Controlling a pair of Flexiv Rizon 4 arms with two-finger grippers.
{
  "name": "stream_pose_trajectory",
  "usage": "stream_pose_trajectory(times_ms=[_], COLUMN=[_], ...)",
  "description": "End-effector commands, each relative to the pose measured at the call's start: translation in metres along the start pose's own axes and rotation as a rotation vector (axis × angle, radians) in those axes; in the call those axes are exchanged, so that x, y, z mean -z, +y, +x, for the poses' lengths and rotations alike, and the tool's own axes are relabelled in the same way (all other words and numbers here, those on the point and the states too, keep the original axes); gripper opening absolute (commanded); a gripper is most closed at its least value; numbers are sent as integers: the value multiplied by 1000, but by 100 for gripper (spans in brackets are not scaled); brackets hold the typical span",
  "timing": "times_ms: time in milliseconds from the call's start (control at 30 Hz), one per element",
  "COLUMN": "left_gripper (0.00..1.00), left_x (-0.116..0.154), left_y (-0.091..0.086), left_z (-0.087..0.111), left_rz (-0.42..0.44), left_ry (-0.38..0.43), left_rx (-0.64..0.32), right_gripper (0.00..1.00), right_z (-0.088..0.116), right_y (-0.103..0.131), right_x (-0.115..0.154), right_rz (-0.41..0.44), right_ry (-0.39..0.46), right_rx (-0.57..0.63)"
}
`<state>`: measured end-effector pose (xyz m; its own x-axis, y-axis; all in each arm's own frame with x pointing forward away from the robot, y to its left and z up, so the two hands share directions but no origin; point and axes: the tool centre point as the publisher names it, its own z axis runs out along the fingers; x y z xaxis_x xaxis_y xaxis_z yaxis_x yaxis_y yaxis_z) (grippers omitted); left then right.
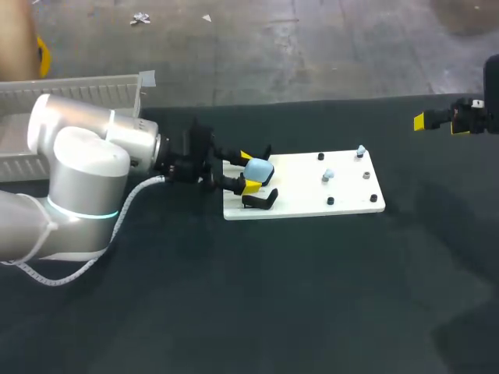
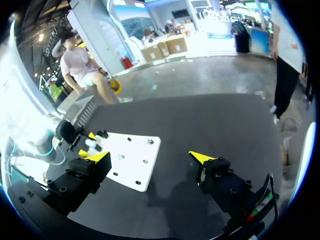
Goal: Pick up each earbud case from the left stands, insert the matching earbuds, close the lid, and place the case in the box.
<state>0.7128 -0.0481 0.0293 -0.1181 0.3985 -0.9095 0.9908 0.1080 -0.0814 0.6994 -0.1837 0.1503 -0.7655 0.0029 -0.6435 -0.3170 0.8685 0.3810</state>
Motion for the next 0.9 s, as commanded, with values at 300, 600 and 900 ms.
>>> stream_pose_trajectory(times_ms=[300, 600, 900], left_gripper=[57, 46, 43], left_x=[-4, -5, -6], left_y=[6, 8, 9], left_z=[1, 3, 4], left_rz=[-8, -4, 2], left_ry=[8, 3, 4], left_rx=[4, 13, 15], right_gripper=[100, 100, 100], right_z=[0, 0, 0], right_y=[-1, -1, -1], right_x=[-1, -1, -1], right_rz=[-2, -2, -2], right_ry=[0, 0, 0], right_rx=[1, 1, 1])
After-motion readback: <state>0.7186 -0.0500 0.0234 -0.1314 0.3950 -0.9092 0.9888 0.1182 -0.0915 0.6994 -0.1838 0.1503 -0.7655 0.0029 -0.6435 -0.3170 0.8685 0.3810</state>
